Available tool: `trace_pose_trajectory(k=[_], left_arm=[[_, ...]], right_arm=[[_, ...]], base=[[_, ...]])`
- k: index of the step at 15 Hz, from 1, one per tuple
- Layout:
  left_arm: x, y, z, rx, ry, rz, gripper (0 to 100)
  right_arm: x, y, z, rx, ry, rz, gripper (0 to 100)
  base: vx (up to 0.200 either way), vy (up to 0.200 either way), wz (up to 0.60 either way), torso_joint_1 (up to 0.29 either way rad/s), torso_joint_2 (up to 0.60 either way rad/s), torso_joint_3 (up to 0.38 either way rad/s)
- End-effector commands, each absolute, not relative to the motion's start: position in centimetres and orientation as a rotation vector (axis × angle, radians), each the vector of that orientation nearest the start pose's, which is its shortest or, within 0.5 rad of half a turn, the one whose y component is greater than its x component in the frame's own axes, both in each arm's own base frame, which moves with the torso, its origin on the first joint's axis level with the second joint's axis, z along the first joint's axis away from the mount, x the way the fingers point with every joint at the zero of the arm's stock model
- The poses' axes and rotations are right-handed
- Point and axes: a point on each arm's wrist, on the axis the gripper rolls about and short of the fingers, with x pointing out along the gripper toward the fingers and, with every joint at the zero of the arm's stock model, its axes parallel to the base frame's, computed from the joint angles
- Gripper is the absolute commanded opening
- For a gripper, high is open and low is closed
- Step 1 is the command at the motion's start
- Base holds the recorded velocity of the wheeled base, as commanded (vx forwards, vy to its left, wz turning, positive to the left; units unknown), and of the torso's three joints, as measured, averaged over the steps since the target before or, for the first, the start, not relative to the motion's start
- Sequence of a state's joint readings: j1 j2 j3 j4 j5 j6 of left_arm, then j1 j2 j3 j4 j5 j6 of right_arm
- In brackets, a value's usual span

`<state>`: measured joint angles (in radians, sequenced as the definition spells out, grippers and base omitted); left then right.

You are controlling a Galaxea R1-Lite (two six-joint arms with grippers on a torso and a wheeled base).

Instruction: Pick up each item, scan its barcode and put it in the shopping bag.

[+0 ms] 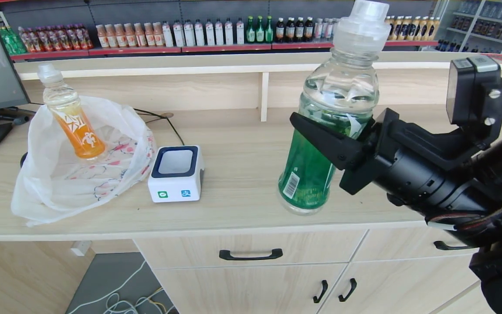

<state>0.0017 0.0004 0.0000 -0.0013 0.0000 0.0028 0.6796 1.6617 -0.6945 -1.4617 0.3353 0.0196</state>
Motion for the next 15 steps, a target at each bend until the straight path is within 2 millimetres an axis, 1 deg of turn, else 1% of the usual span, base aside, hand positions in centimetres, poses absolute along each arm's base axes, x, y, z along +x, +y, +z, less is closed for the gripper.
trace_pose_trajectory(k=[1, 3, 4, 6, 9, 11, 13, 15], left_arm=[[-2.28, 0.00, 7.56, 0.003, -0.002, 0.002, 100], [-2.28, 0.00, 7.56, 0.003, -0.002, 0.002, 100], [-2.28, 0.00, 7.56, 0.003, -0.002, 0.003, 100], [-2.28, 0.00, 7.56, 0.003, -0.002, 0.003, 100], [-2.28, 0.00, 7.56, 0.008, -0.002, 0.002, 100], [-2.28, 0.00, 7.56, 0.009, -0.002, 0.002, 100], [-2.28, 0.00, 7.56, 0.009, -0.002, 0.002, 100], [-2.28, 0.00, 7.56, 0.009, -0.002, 0.002, 100]], right_arm=[[21.15, 18.47, 24.35, 0.121, -0.488, 0.912, 0], [21.25, 18.31, 24.25, 0.139, -0.479, 0.830, 0], [21.29, 18.11, 24.07, 0.153, -0.466, 0.749, 0], [21.50, 18.14, 24.00, 0.168, -0.454, 0.648, 0], [21.73, 17.96, 23.62, 0.174, -0.426, 0.521, 0], [21.87, 17.98, 23.56, 0.165, -0.425, 0.486, 0], [22.01, 17.99, 23.68, 0.139, -0.437, 0.478, 0], [21.93, 17.87, 23.38, 0.131, -0.433, 0.475, 0]], base=[[0.000, 0.000, 0.00, 0.000, 0.00, 0.000], [0.000, 0.000, 0.00, 0.000, 0.00, 0.000], [0.000, 0.000, 0.00, 0.000, 0.00, 0.000], [0.000, 0.000, 0.00, 0.000, 0.00, 0.000], [0.000, 0.000, 0.00, 0.000, 0.00, 0.000], [0.000, 0.000, 0.00, 0.000, 0.00, 0.000], [0.000, 0.000, 0.00, 0.000, 0.00, 0.000], [0.000, 0.000, 0.00, 0.000, 0.00, 0.000]])
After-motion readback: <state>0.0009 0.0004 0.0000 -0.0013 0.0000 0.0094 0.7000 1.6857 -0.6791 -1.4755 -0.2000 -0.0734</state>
